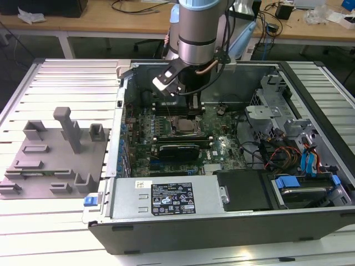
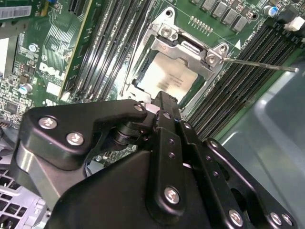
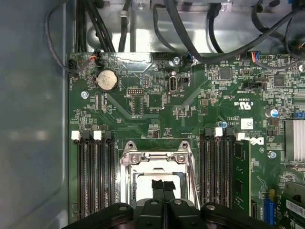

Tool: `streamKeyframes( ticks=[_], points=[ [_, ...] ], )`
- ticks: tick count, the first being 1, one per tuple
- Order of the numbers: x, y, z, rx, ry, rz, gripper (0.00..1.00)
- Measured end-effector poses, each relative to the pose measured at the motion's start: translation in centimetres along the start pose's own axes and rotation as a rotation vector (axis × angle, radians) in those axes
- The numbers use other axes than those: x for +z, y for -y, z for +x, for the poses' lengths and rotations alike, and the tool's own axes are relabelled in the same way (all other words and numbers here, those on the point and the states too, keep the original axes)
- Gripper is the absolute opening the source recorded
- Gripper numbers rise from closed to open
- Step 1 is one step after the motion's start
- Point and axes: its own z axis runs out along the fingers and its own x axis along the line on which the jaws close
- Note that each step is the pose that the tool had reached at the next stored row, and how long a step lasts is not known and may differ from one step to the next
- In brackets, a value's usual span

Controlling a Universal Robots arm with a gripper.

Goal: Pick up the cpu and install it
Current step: 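Close the cpu cover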

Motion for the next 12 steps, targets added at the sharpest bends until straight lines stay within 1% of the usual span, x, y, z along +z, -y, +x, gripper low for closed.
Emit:
streamKeyframes(
  ticks=[2, 5, 12],
  points=[
    [0.19, 0.10, 0.00, 0.000, -0.0001, -0.0001, 0.11],
    [0.40, 0.44, -0.04, 0.000, 0.0002, 0.0001, 0.11],
    [0.42, 0.46, -0.03, -0.003, 0.0001, -0.0001, 0.11]
  ],
)
